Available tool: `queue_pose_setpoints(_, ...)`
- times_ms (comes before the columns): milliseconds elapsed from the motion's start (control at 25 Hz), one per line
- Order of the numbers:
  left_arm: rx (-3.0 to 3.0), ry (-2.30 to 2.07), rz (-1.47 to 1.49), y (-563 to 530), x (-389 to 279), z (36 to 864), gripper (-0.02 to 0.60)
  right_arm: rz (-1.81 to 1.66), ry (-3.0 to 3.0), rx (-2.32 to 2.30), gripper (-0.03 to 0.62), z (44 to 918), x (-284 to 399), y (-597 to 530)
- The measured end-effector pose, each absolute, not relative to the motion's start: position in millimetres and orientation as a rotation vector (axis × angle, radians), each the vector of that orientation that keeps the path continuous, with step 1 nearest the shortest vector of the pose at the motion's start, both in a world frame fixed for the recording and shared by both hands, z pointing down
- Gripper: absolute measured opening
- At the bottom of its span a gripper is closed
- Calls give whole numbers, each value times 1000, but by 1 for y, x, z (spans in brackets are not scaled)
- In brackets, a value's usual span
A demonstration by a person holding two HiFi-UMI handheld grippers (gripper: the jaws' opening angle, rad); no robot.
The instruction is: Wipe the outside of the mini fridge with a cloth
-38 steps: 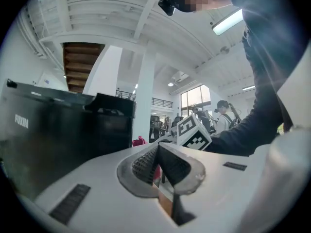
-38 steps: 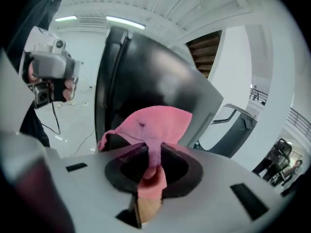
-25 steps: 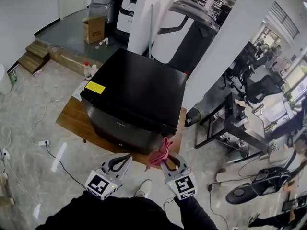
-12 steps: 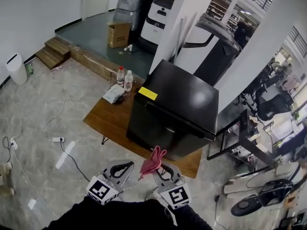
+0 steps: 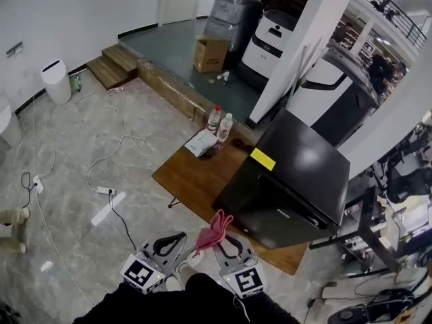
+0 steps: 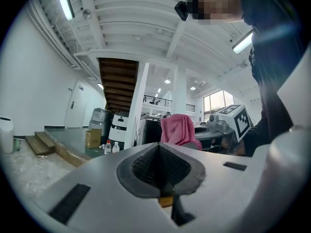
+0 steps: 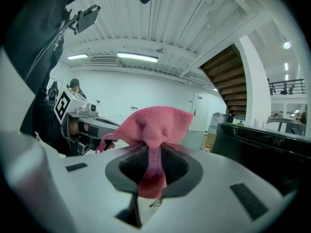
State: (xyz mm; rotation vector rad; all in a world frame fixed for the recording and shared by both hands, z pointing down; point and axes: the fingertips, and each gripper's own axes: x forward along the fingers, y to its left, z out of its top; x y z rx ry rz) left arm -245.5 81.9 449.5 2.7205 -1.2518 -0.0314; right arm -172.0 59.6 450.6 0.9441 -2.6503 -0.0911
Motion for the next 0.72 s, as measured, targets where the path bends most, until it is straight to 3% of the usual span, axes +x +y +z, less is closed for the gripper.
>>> queue_pose_setpoints(400,2696,-1370,27,-26,-316,431,5,-92,-2751,892,71,438,-259,-52)
queue_pose_setpoints(720,2775,-1382,33,-124,-318,408,5,-62,-2756,996,72,428,-265,-116)
